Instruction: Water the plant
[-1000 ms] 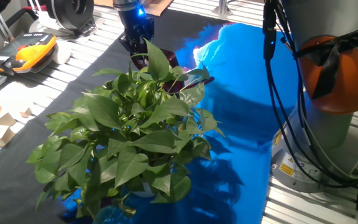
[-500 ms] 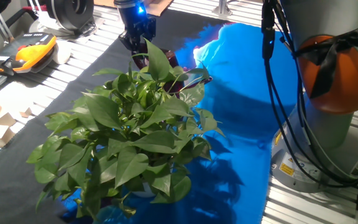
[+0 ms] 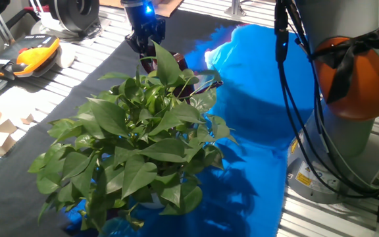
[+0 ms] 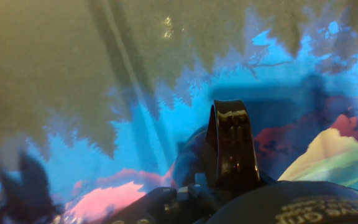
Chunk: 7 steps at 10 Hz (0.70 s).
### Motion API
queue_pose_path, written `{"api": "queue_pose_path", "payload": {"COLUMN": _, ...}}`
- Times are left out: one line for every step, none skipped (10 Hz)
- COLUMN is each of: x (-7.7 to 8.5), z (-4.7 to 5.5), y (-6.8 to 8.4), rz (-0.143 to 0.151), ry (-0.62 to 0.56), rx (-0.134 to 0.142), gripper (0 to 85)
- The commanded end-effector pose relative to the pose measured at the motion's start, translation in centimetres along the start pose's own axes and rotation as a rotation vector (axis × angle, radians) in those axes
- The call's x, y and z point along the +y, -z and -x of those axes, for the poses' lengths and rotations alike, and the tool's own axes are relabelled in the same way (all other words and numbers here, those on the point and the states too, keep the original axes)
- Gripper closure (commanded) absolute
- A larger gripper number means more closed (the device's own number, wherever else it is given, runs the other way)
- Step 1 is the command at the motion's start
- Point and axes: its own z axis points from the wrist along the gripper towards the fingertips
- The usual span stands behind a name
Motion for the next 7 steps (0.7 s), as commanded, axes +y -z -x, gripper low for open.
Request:
{"api": "queue_pose_path", "payload": {"x": -0.02, "z": -0.01, "y": 0.00, "rz": -0.014, "ry": -0.002, "rx": -0.011, "gripper": 85.0}}
{"api": "queue_pose_path", "payload": {"x": -0.02, "z": -0.01, "y": 0.00, "rz": -0.022, "ry": -0.013, "rx": -0.022, "gripper": 85.0}}
{"api": "queue_pose_path", "payload": {"x": -0.02, "z": -0.01, "y": 0.00, "rz": -0.031, "ry": -0.006, "rx": -0.028, "gripper": 85.0}}
{"api": "queue_pose_path", "payload": {"x": -0.02, "z": -0.01, "y": 0.00, "rz": -0.030, "ry": -0.003, "rx": -0.027, "gripper": 85.0}}
{"api": "queue_pose_path", "payload": {"x": -0.02, "z": -0.01, "y": 0.00, "rz": -0.011, "ry": -0.007, "rx": -0.024, "gripper": 85.0}}
{"api": "queue_pose_path", "payload": {"x": -0.02, "z": -0.01, "y": 0.00, "rz": 0.014, "ry": -0.005, "rx": -0.020, "gripper": 85.0}}
{"api": "queue_pose_path", "payload": {"x": -0.02, "z": -0.01, "y": 0.00, "rz": 0.019, "ry": -0.013, "rx": -0.031, "gripper": 85.0}}
